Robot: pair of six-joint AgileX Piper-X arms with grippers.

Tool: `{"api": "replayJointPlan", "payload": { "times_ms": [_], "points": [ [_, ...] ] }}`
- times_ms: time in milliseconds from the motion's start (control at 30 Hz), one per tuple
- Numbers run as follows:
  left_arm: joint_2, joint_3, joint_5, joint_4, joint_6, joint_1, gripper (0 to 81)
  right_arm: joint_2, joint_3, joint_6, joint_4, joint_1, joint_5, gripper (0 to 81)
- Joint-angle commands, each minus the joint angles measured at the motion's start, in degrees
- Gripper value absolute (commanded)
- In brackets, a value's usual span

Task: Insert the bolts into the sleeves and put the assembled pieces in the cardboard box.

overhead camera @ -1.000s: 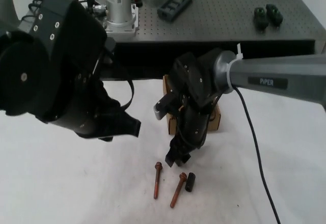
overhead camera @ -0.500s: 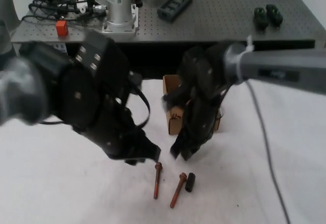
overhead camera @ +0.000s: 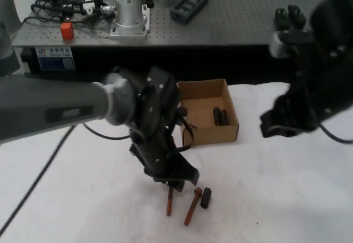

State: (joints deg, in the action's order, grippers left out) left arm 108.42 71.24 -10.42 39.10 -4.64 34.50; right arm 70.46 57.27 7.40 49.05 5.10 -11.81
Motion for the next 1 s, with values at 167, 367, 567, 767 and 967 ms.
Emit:
{"api": "replayJointPlan", "payload": {
  "times_ms": [167, 367, 567, 767, 967],
  "points": [
    [7.57, 7.49, 2.35, 8.85, -1.64, 0.64, 34.7, -5.09, -2.41, -1.84, -0.51, -0.52, -0.31, 1.1],
    [7.54, 7.38, 2.19, 12.03, -2.15, 0.64, 26.6, -5.50, -2.41, -2.73, -0.32, -0.52, -0.31, 1.1],
    [7.54, 7.38, 2.07, 13.04, -2.15, 0.64, 8.2, -5.50, -2.41, -3.84, -0.35, -0.52, -0.31, 1.1],
    [6.21, 7.38, -2.36, 9.26, -2.15, 0.64, 0.8, -5.50, -2.41, -3.81, -0.06, -0.52, -1.20, 1.1],
    [-6.29, 4.54, -8.09, -0.07, -2.21, -0.13, 0.7, -10.65, -7.50, -2.66, -0.82, -0.52, -5.18, 1.1]
  ]
}}
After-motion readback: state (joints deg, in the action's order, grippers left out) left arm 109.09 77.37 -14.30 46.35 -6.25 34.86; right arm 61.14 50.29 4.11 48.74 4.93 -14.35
